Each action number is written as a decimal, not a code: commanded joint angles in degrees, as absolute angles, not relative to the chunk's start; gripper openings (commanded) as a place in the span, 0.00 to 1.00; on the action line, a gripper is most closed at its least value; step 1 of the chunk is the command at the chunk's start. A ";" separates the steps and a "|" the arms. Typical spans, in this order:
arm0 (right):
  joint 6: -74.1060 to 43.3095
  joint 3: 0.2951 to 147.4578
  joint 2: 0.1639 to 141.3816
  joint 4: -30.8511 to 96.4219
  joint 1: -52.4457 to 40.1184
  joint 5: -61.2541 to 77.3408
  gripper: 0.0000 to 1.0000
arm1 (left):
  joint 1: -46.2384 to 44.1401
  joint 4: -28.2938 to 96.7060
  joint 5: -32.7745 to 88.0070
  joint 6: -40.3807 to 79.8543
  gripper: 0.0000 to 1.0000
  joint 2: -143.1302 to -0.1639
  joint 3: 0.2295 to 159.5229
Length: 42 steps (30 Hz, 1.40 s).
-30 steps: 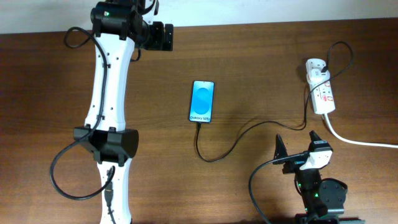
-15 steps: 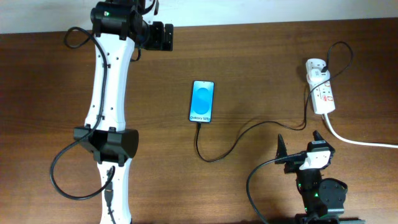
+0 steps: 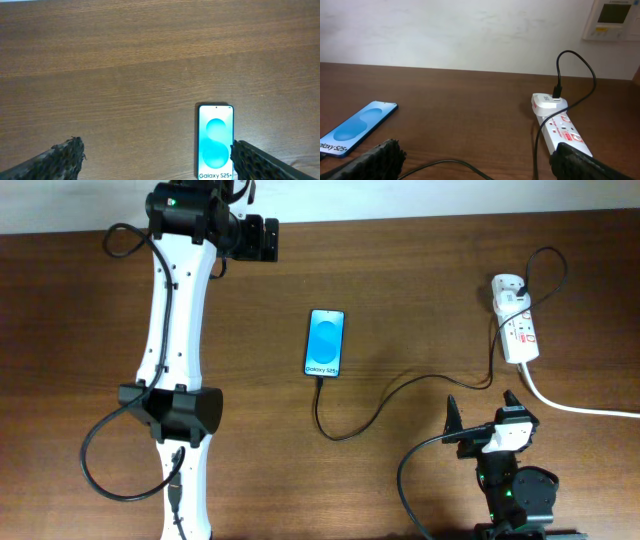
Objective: Plug charger to phone and switch on socket
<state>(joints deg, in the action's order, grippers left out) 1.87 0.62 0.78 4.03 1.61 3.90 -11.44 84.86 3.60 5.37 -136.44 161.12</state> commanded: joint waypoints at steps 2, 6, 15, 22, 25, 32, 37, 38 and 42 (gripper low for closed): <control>1.48 0.32 0.19 4.34 1.02 3.38 0.98 | -11.46 84.95 3.18 5.04 0.99 -136.90 161.03; 1.48 0.32 0.19 4.32 1.04 3.38 0.98 | -11.46 84.95 3.18 5.04 0.99 -136.90 161.03; 1.48 0.32 0.19 4.32 1.04 3.38 0.98 | -11.44 84.95 3.18 5.06 0.99 -136.90 161.03; 1.48 0.32 0.19 4.32 1.02 3.38 0.98 | -11.51 84.95 3.18 5.04 0.99 -136.90 161.03; 1.48 0.32 0.19 4.32 1.04 3.38 0.98 | -11.62 84.99 3.16 5.04 1.00 -136.88 161.03; 1.48 0.32 0.19 4.32 1.02 3.38 0.98 | -11.62 87.96 2.74 5.04 0.99 -129.16 157.12; 1.48 0.32 0.19 4.32 1.02 3.38 0.98 | -11.62 76.77 -1.54 5.04 0.99 -114.45 132.51; 1.48 0.32 0.19 4.32 1.04 3.38 0.98 | -11.60 74.67 -1.58 5.04 0.99 -112.25 128.75; 1.48 0.32 0.19 4.32 1.02 3.38 0.98 | -11.55 74.19 -3.11 5.02 0.99 -100.82 115.81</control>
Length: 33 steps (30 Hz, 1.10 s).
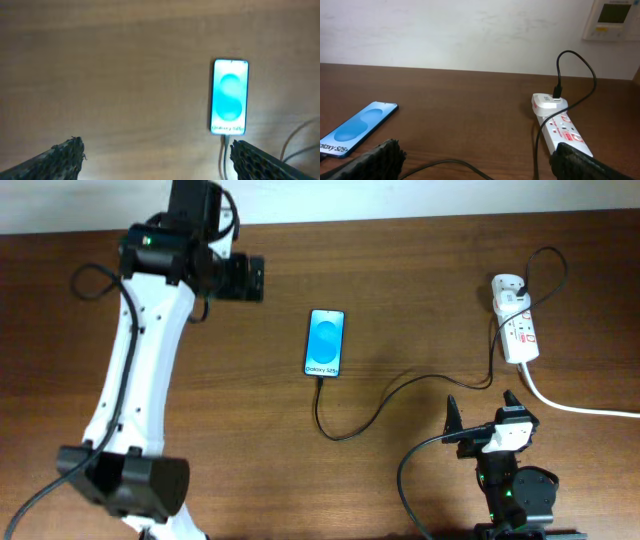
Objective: Plug charger to phone and switch on socket
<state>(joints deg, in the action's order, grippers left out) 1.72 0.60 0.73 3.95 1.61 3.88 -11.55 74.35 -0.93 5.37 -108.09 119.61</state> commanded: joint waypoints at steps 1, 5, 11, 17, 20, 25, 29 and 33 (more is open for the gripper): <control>1.48 0.32 0.19 4.32 1.02 3.38 0.98 | -11.55 74.15 -4.25 5.02 0.99 -98.37 113.99; 1.48 0.32 0.19 4.32 1.02 3.38 0.98 | -11.53 71.00 -7.55 5.04 0.99 -89.43 103.20; 1.48 0.32 0.19 4.32 1.04 3.38 0.98 | -8.23 62.96 -7.94 5.04 0.99 -75.11 83.24; 1.48 0.32 0.19 4.32 1.04 3.38 0.98 | -6.22 62.08 -7.94 5.02 0.99 -63.57 73.12; 1.48 0.32 0.19 4.32 1.04 3.38 0.98 | -6.22 53.19 -4.67 5.04 0.99 -54.87 61.14; 1.48 0.32 0.19 4.32 1.02 3.38 0.98 | -6.22 41.98 -3.84 5.04 0.99 -42.35 45.10; 1.48 0.32 0.19 4.32 1.02 3.38 0.98 | -6.22 41.63 -3.88 5.04 0.99 -40.40 42.41; 1.48 0.32 0.19 4.32 1.04 3.38 0.98 | -6.22 40.97 -2.55 5.04 0.99 -36.71 41.82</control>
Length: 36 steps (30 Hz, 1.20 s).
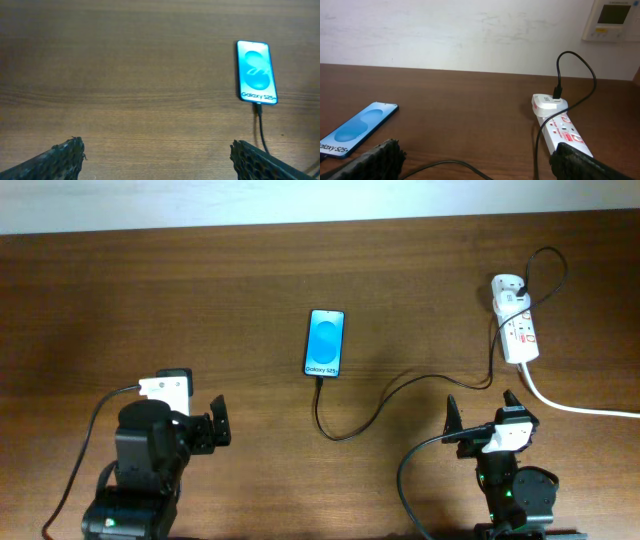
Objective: Plug charger to phone and switch on socket
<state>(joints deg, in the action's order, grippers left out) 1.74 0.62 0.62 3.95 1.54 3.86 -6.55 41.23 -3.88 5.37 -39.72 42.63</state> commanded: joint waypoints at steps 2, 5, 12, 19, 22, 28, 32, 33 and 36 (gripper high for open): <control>1.48 0.32 0.19 4.32 1.02 3.38 0.98 | -6.22 40.95 -2.52 5.04 0.99 -34.59 40.71; 1.48 0.32 0.19 4.32 1.02 3.38 0.98 | -6.22 40.91 -2.55 5.04 0.99 -33.71 39.77; 1.48 0.32 0.19 4.32 1.02 3.38 0.98 | -6.22 39.33 -2.31 5.06 0.99 -33.71 39.35; 1.48 0.32 0.19 4.32 1.02 3.38 0.98 | -6.22 31.40 0.16 5.06 0.99 -26.33 32.56; 1.48 0.32 0.19 4.32 1.04 3.38 0.99 | -6.20 23.81 1.32 5.06 0.99 -19.11 24.27; 1.48 0.32 0.19 4.32 1.04 3.38 0.98 | -6.22 14.15 2.39 5.06 0.99 -18.06 18.37; 1.48 0.32 0.19 4.32 1.02 3.38 0.98 | -6.22 8.60 2.20 5.04 0.99 -17.85 15.86; 1.48 0.32 0.19 4.32 1.02 3.38 0.98 | -6.22 6.48 2.20 5.04 0.99 -17.78 14.68; 1.48 0.32 0.19 4.32 1.04 3.38 0.98 | -6.22 0.91 2.20 5.04 0.99 -17.26 11.49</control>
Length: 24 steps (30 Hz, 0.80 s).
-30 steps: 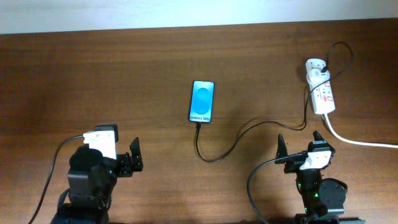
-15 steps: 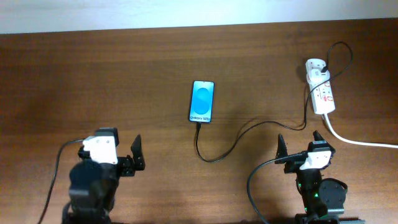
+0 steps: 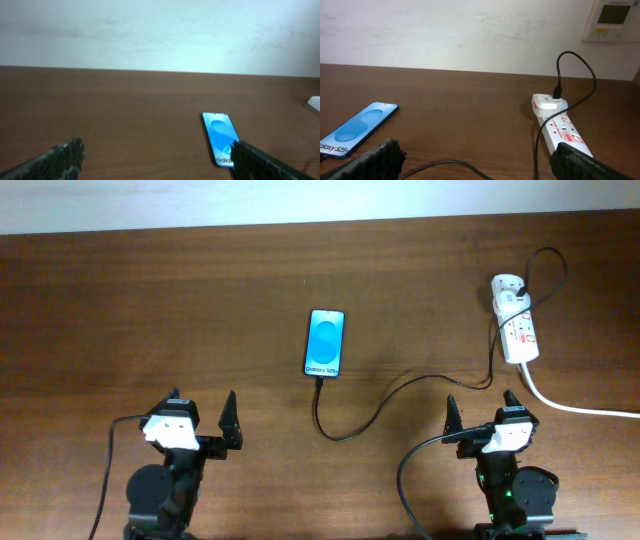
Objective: Plug charger to phone and switch on socket
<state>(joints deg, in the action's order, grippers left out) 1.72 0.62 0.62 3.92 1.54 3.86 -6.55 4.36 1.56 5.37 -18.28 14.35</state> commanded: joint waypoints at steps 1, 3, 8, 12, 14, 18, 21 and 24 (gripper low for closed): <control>1.48 0.32 0.19 4.32 1.04 3.38 0.98 | -6.22 0.16 2.20 5.04 0.99 -16.36 10.72; 1.48 0.32 0.19 4.32 1.02 3.38 0.98 | -6.22 0.01 2.15 5.02 0.99 -14.39 9.98; 1.48 0.32 0.19 4.32 1.04 3.38 0.98 | -6.20 -3.33 1.13 4.99 0.99 -10.31 6.66; 1.48 0.32 0.19 4.32 1.04 3.38 0.98 | -6.07 -11.31 1.08 4.99 0.99 -8.36 1.91; 1.48 0.32 0.19 4.32 1.02 3.38 0.98 | -4.71 -13.45 1.10 5.02 0.99 -8.36 0.73; 1.48 0.32 0.19 4.32 1.02 3.38 0.98 | -2.44 -13.56 1.10 5.02 0.99 -8.21 0.67; 1.48 0.32 0.19 4.32 1.02 3.38 0.98 | -2.00 -13.65 1.06 4.99 0.99 -6.61 0.56; 1.48 0.32 0.19 4.32 1.02 3.38 0.98 | -0.38 -13.61 1.08 4.60 0.99 -4.56 0.51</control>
<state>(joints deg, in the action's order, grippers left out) 1.69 0.62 0.64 3.95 1.54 3.86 -1.87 -13.21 1.50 5.37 -6.37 1.10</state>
